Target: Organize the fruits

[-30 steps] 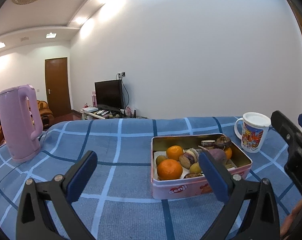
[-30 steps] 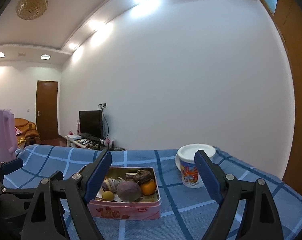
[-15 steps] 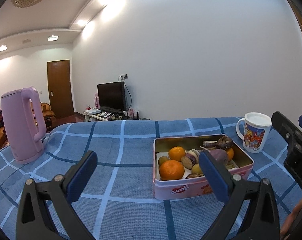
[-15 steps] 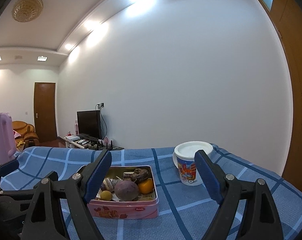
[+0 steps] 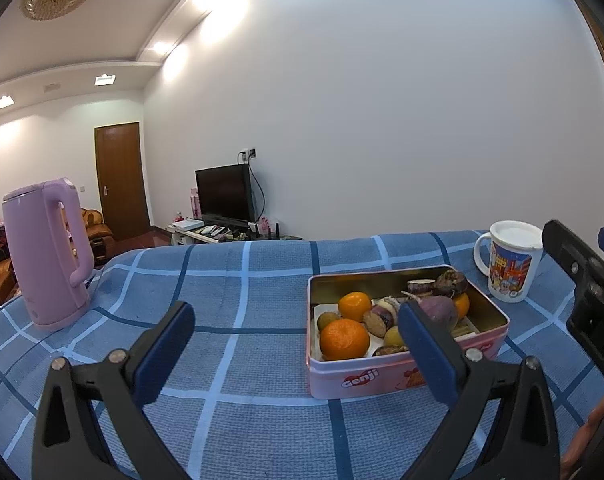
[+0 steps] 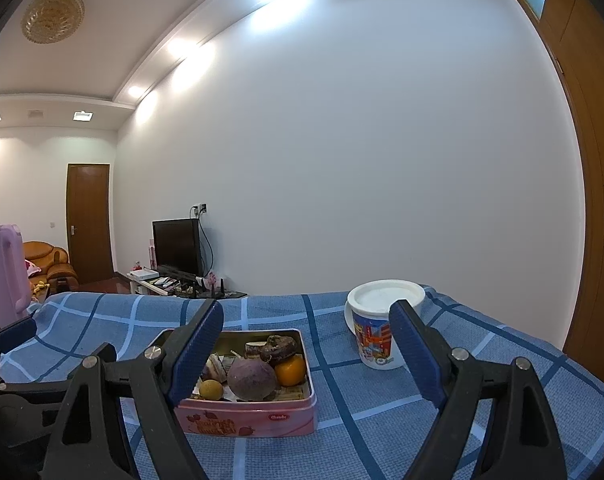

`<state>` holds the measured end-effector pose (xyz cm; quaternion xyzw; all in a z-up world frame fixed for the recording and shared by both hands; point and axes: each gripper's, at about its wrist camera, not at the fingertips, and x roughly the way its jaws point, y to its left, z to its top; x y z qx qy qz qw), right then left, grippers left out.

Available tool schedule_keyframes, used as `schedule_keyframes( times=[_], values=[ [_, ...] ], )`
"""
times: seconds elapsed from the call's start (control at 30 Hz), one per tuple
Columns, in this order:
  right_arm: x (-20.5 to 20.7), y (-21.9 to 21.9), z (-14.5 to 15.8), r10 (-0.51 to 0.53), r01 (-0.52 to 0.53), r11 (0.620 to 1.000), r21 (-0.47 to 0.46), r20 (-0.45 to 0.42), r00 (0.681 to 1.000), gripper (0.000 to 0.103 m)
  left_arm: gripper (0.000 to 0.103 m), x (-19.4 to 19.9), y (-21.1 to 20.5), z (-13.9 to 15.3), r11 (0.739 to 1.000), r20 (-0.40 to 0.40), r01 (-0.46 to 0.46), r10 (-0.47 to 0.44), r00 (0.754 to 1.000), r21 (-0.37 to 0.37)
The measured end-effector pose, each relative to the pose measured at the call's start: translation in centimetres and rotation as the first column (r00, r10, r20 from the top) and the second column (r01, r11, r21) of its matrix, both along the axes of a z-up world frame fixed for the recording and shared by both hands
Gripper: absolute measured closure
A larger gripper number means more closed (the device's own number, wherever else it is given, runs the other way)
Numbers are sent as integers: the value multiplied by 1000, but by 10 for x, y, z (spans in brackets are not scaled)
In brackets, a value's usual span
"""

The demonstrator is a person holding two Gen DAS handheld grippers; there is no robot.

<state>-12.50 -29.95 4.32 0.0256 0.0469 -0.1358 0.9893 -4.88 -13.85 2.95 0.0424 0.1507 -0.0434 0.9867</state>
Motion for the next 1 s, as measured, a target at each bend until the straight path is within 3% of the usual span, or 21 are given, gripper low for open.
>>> schedule_keyframes(
  times=[1.0],
  values=[
    [2, -1, 0, 4, -4, 1000, 0, -8, 1000, 17, 0, 1, -2, -1, 999, -6, 3, -2, 1000, 37]
  ],
)
